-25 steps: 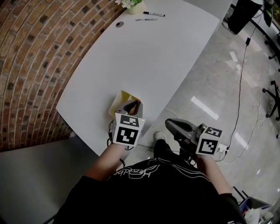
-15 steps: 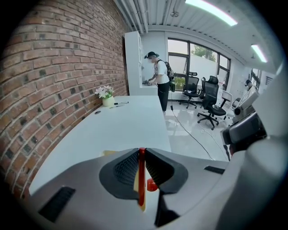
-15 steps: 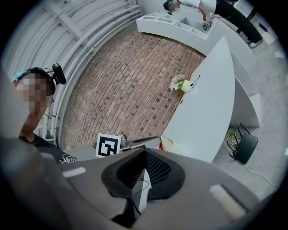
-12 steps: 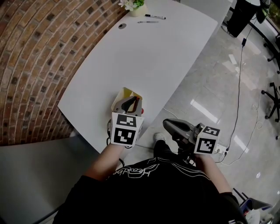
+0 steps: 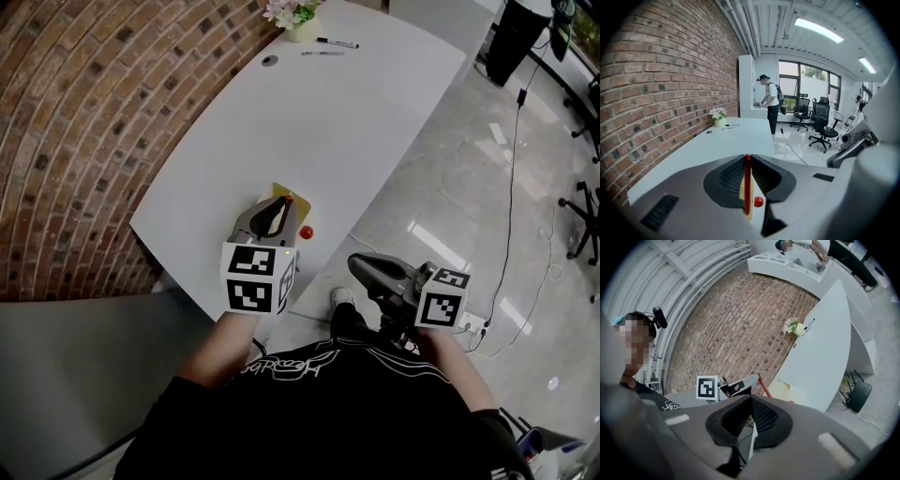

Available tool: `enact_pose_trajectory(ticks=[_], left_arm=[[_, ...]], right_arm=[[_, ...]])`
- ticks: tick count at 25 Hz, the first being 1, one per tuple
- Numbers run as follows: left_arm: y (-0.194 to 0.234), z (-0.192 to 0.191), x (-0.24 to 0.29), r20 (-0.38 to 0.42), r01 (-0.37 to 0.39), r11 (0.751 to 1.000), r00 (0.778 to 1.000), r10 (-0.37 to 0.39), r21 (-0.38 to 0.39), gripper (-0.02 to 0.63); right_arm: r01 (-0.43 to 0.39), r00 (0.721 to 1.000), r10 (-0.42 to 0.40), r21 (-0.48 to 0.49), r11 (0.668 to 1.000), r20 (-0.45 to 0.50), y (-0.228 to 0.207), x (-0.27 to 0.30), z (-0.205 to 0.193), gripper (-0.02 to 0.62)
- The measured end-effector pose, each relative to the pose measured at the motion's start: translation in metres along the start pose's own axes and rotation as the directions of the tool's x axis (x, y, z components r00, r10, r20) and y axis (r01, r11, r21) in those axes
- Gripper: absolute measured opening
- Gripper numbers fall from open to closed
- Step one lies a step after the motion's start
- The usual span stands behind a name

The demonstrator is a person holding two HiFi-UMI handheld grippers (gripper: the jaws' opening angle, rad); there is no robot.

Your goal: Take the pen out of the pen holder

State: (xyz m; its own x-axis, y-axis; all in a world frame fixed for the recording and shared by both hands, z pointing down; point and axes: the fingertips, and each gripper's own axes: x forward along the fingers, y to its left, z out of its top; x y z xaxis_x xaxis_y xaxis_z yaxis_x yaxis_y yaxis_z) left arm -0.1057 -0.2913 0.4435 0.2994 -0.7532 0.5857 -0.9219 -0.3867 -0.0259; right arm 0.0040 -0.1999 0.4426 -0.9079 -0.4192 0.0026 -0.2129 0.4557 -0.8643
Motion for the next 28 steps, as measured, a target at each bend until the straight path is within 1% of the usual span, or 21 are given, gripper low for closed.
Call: enact_pose_trajectory(ticks=[4,7,15,20,23,28], left_arm=[[0.002,0.011,-0.016,0.055,0.013,0.999,0.998,-0.011,-0.037,0.052],[-0.001,0.018,-0.029,0.096,0.029,0.999,0.995,-0.024,-0.045,0.052],[-0.007,0.036,-0.08,0.212,0.097,0.993,0.974,-0.08,-0.07,0.052],[-0.011,0.038,-0.117,0.27,0.15,0.984,0.955,-0.12,-0.095,0.052],[-0.014,0.034,-0.138,0.293,0.179,0.977,0.946,-0.14,-0.112,0.052],[-0.023,0.02,-0.17,0.321,0.22,0.967,0.932,-0.169,-0.127,0.052]], right_arm=[[-0.002,1.0,0.002,-0.019,1.0,0.001,0.009,0.0,0.0,0.003],[-0.001,1.0,0.001,-0.037,0.999,0.007,0.016,-0.002,0.001,0.003],[0.019,0.998,-0.014,-0.096,0.995,0.055,0.036,-0.011,0.014,0.003],[0.048,0.997,-0.035,-0.19,0.981,0.071,0.056,-0.017,0.022,0.003],[0.044,0.997,-0.028,-0.241,0.969,0.07,0.076,-0.017,0.021,0.003],[0.028,0.998,-0.011,-0.31,0.95,0.056,0.11,-0.018,0.007,0.003]])
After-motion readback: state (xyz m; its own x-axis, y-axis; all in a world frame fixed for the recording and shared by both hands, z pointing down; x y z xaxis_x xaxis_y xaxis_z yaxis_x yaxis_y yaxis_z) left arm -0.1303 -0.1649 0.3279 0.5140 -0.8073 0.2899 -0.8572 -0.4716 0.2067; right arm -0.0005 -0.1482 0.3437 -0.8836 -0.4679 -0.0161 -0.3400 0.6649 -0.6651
